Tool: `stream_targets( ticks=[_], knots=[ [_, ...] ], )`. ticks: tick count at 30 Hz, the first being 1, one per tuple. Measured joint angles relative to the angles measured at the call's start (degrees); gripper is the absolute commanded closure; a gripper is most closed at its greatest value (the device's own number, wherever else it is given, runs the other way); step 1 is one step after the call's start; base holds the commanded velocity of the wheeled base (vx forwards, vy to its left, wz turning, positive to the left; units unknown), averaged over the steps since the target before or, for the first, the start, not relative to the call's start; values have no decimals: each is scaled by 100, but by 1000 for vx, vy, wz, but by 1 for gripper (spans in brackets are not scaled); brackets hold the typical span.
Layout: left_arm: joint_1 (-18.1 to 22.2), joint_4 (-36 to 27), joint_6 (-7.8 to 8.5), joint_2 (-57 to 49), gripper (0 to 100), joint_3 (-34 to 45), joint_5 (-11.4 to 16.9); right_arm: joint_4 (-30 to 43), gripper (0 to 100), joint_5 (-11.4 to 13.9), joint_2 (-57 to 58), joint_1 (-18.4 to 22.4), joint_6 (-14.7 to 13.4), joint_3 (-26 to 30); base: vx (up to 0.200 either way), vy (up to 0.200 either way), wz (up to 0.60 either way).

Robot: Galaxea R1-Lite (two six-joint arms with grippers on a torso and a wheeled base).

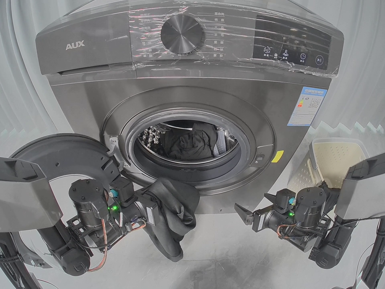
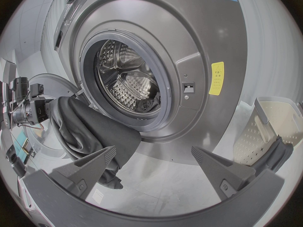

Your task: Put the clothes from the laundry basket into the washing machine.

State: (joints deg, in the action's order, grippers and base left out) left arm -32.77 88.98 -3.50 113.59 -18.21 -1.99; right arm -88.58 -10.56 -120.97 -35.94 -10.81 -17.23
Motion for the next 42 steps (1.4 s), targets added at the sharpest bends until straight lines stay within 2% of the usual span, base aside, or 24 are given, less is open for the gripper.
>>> stream_targets(
  ticks=[19, 22, 24, 26, 31, 33, 35, 37, 39, 42],
  knots=[
    [-132, 2, -66, 52, 100, 35, -9, 0, 0, -71, 11, -113, -13, 13, 32, 0, 0],
    [-146, 4, -38, 83, 100, -11, 29, 0, 0, -71, 24, -149, -32, 34, 0, 0, 0],
    [-160, 2, 39, 149, 100, -28, 38, 0, 0, -71, 32, -184, -51, 52, 0, 0, 0],
    [-199, 0, 116, 236, 100, -44, 141, 1, 0, -71, 43, -238, -67, 83, 0, 0, 0],
    [-234, -13, 99, 402, 100, -265, 617, 0, 0, -68, 66, -308, -73, 107, 0, 0, 0],
    [-236, -22, 5, 501, 100, -491, 709, 0, 0, -68, 73, -334, -76, 111, 0, 0, 0],
    [-260, -22, -167, 603, 100, -734, 713, 0, 0, -71, 79, -350, -76, 116, 0, 0, 0],
    [-312, -22, -416, 750, 100, -1080, 600, 0, 0, -68, 84, -372, -78, 116, 0, 0, 0],
    [-343, -24, -574, 884, 100, -1373, 467, -2, 0, -68, 88, -380, -79, 116, 0, 0, 0],
    [-372, -40, -725, 1111, 100, -1842, 291, -2, 0, -68, 88, -397, -87, 116, 0, 0, 0]
  ],
)
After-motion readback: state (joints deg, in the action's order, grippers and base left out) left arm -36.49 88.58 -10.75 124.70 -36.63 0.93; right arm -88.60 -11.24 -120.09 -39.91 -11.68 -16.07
